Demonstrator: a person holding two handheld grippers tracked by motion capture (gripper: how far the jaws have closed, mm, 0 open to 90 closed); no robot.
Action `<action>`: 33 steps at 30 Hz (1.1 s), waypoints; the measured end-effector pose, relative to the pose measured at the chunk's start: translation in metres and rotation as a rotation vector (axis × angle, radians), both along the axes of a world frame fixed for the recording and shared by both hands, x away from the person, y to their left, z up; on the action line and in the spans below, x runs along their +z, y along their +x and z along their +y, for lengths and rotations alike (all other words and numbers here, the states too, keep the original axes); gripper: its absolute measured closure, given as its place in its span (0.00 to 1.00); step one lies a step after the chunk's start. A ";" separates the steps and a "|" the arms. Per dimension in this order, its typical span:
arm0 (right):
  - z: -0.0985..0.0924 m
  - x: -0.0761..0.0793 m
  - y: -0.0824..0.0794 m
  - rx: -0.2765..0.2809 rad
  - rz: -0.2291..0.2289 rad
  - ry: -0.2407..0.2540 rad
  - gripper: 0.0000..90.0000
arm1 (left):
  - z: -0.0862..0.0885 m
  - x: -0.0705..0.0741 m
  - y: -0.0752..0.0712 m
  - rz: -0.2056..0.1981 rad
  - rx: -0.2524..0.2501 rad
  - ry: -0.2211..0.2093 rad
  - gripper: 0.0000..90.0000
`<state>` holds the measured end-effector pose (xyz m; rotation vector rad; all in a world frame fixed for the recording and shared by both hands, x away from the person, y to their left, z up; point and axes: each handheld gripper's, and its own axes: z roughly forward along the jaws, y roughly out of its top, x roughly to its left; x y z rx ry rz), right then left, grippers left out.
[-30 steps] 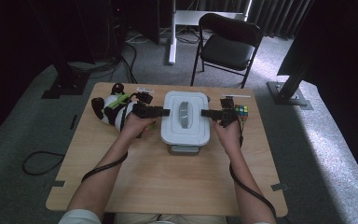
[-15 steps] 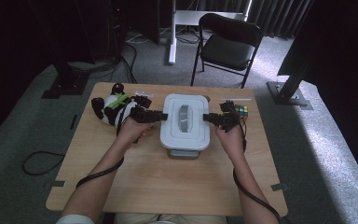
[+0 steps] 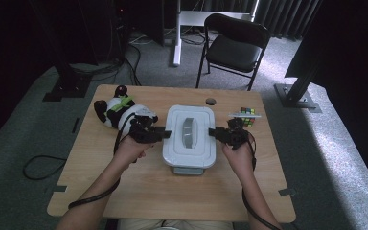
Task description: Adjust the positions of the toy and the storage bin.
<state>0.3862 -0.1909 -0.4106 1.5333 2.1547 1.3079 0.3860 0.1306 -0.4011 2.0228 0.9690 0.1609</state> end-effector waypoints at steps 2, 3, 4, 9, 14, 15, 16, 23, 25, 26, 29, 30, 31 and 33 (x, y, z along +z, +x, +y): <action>0.001 0.000 -0.010 0.006 -0.005 0.000 0.68 | 0.001 0.001 -0.010 -0.017 -0.012 0.014 0.70; 0.001 -0.001 -0.013 0.011 -0.010 0.000 0.67 | 0.002 0.001 -0.013 -0.024 -0.022 0.015 0.70; 0.001 -0.001 -0.013 0.011 -0.010 0.000 0.67 | 0.002 0.001 -0.013 -0.024 -0.022 0.015 0.70; -0.007 -0.010 -0.012 0.043 0.033 0.126 0.48 | 0.007 -0.007 -0.012 -0.086 -0.075 -0.005 0.59; -0.016 -0.007 -0.009 0.004 0.011 0.136 0.41 | 0.013 -0.009 -0.005 -0.103 -0.049 -0.051 0.46; -0.018 -0.005 -0.009 -0.002 -0.006 0.133 0.38 | 0.015 -0.010 -0.003 -0.116 -0.049 -0.060 0.45; -0.018 -0.005 -0.009 -0.002 -0.006 0.133 0.38 | 0.015 -0.010 -0.003 -0.116 -0.049 -0.060 0.37; -0.020 0.002 -0.014 0.006 -0.222 0.006 0.21 | 0.030 -0.020 0.008 -0.118 0.041 -0.068 0.20; -0.022 0.003 -0.014 0.014 -0.178 0.010 0.17 | 0.033 -0.023 0.010 -0.111 0.054 -0.048 0.11; -0.023 0.002 -0.014 0.010 -0.163 0.018 0.16 | 0.035 -0.024 0.010 -0.115 0.066 -0.029 0.09; -0.027 0.001 -0.014 0.018 -0.147 0.043 0.17 | 0.036 -0.025 0.011 -0.120 0.079 -0.022 0.09; -0.029 -0.002 -0.016 0.000 -0.151 0.044 0.14 | 0.042 -0.032 0.013 -0.105 0.100 -0.015 0.00; -0.030 -0.002 -0.018 -0.028 -0.165 0.025 0.14 | 0.043 -0.035 0.014 -0.099 0.114 -0.006 0.01; -0.032 -0.004 -0.018 -0.071 -0.163 -0.017 0.14 | 0.044 -0.040 0.015 -0.101 0.124 0.022 0.01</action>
